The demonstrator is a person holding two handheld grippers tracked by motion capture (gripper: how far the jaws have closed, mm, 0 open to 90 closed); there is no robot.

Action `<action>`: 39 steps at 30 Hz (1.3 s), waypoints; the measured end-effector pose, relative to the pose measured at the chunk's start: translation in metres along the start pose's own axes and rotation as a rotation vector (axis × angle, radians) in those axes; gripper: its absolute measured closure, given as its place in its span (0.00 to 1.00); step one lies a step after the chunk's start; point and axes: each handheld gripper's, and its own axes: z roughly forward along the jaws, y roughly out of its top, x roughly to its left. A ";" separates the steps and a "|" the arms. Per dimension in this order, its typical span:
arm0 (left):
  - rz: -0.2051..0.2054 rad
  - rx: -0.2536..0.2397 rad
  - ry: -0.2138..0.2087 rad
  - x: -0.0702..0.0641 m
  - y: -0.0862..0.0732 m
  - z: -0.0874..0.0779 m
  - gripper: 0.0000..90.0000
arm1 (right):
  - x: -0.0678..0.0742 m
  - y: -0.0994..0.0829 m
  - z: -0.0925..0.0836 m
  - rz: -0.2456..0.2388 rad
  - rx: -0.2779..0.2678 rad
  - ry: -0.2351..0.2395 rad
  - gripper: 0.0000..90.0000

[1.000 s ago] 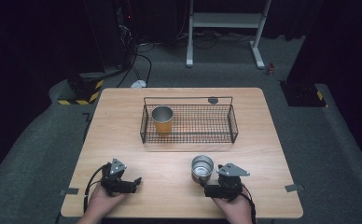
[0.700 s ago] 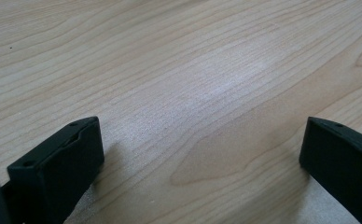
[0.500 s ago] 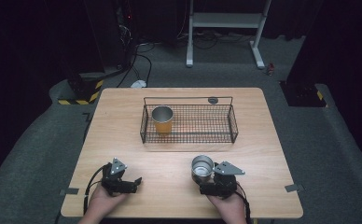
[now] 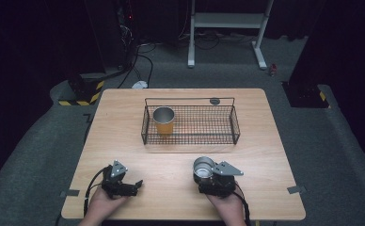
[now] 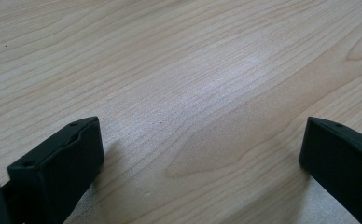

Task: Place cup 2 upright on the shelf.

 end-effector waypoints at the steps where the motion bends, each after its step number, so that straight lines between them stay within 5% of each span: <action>1: 0.007 0.002 0.003 0.000 0.000 0.000 0.00 | 0.000 0.000 0.000 -0.001 -0.003 -0.001 0.18; 39: 0.001 0.005 0.003 -0.001 -0.001 -0.002 0.00 | -0.005 0.014 -0.012 -0.019 -0.061 -0.082 0.20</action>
